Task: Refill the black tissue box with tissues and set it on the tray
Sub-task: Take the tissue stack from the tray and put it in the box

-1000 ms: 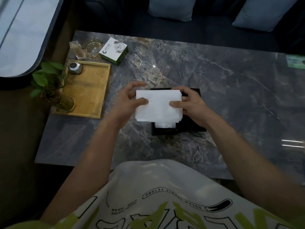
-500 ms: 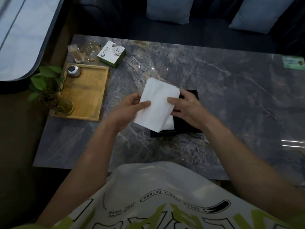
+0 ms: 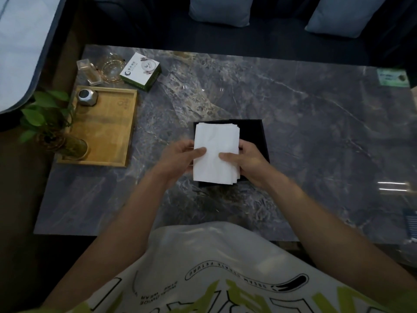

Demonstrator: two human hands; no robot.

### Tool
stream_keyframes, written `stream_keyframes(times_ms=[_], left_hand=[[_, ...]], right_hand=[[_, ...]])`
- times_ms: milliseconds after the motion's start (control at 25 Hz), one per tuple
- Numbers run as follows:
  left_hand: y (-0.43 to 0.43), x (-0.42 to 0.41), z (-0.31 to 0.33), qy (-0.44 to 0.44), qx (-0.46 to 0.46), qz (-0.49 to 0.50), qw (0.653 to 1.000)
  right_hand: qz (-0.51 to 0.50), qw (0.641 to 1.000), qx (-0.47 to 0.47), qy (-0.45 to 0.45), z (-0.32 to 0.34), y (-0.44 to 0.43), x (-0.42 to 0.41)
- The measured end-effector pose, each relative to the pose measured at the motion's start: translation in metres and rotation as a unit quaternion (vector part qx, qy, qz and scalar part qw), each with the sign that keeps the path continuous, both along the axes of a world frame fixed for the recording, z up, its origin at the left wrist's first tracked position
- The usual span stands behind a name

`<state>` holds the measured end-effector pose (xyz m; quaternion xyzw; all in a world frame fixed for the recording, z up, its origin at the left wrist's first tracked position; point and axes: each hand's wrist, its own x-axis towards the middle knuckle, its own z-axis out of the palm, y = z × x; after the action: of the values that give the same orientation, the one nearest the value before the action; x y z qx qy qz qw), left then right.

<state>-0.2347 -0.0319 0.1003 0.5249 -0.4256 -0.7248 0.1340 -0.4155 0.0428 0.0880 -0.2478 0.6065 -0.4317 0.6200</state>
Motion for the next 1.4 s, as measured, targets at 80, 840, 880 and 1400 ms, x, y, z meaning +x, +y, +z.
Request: stream_keyframes(times_ms=[80,840,880,1400], left_hand=[[0.007,-0.005,-0.007,-0.012,0.021,-0.004,1.000],[0.004,-0.042,-0.061,-0.251,-0.193,-0.093,0.944],[0.003,-0.044,-0.062,-0.257,-0.191,-0.104,0.942],[0.000,-0.064,-0.083,-0.305,-0.144,-0.321,0.885]], right_hand=[[0.016,0.997,0.010,0.070,-0.007,0.003,-0.003],[0.151,0.878,0.056,0.451,-0.047,-0.038,-0.005],[0.172,0.870,0.059,0.459,-0.048,-0.040,-0.004],[0.382,0.782,0.113,0.480,-0.058,-0.056,0.002]])
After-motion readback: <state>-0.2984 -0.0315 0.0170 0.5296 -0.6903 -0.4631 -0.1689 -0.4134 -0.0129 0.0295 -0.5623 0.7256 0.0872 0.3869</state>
